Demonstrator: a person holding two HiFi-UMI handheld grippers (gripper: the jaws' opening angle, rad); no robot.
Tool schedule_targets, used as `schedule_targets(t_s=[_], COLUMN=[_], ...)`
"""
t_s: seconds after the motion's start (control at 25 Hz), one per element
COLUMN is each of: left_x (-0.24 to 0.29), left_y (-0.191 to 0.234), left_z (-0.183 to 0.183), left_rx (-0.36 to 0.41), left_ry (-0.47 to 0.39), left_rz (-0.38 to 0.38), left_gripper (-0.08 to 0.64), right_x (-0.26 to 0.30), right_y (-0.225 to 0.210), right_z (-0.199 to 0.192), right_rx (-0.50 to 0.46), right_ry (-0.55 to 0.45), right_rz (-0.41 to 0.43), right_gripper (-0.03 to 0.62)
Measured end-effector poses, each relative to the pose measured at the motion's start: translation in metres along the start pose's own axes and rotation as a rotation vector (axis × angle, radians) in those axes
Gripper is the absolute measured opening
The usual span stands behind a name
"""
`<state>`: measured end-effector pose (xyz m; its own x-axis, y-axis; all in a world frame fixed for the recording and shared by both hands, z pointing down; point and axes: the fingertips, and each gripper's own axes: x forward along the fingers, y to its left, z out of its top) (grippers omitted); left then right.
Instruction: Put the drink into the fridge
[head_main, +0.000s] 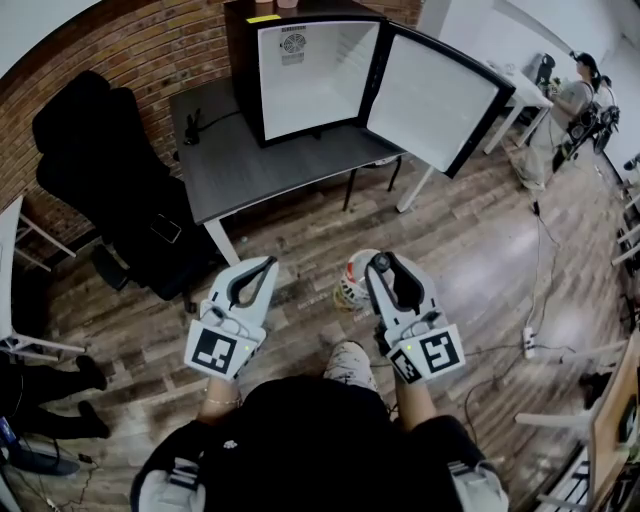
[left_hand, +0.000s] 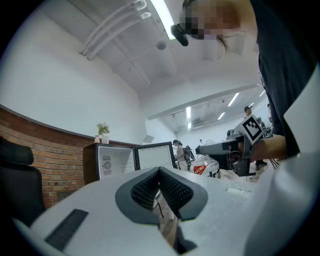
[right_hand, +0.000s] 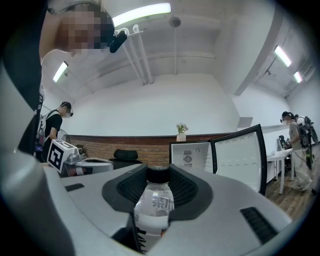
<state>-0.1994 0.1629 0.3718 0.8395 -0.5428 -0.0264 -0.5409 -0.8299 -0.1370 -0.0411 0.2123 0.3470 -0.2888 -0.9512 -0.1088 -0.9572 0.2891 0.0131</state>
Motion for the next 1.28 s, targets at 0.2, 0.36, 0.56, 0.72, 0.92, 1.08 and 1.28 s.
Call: schedule_targets(t_s=[0.2, 0.36, 0.56, 0.72, 0.92, 1.08, 1.28], left_x=[0.009, 0.01, 0.011, 0.016, 0.035, 0.061, 0.099], left_y=[0.014, 0.008, 0.013, 0.013, 0.016, 0.027, 0.044], left_z=[-0.001, -0.008, -0.005, -0.01, -0.019, -0.017, -0.012], left_rx=[0.009, 0.021, 0.005, -0.016, -0.015, -0.01, -0.009], left_ry=[0.002, 0.021, 0.004, 0.013, 0.021, 0.026, 0.025], left_rz=[0.03, 0.025, 0.019, 0.011, 0.011, 0.022, 0.041], left_gripper=[-0.003, -0.003, -0.003, -0.003, -0.003, -0.003, -0.003], right_x=[0.022, 0.021, 0.021, 0.021, 0.029, 0.052, 0.083], right_y=[-0.011, -0.015, -0.015, -0.017, -0.032, -0.055, -0.085], right_z=[0.009, 0.005, 0.0, -0.005, -0.017, -0.017, -0.014], right_rx=[-0.021, -0.015, -0.001, 0.006, 0.014, 0.017, 0.015], right_ry=[-0.027, -0.03, -0.019, -0.009, -0.011, -0.012, -0.013], right_rz=[0.03, 0.03, 0.021, 0.016, 0.019, 0.04, 0.065], right_gripper=[0.133, 0.133, 0.133, 0.133, 0.133, 0.133, 0.133])
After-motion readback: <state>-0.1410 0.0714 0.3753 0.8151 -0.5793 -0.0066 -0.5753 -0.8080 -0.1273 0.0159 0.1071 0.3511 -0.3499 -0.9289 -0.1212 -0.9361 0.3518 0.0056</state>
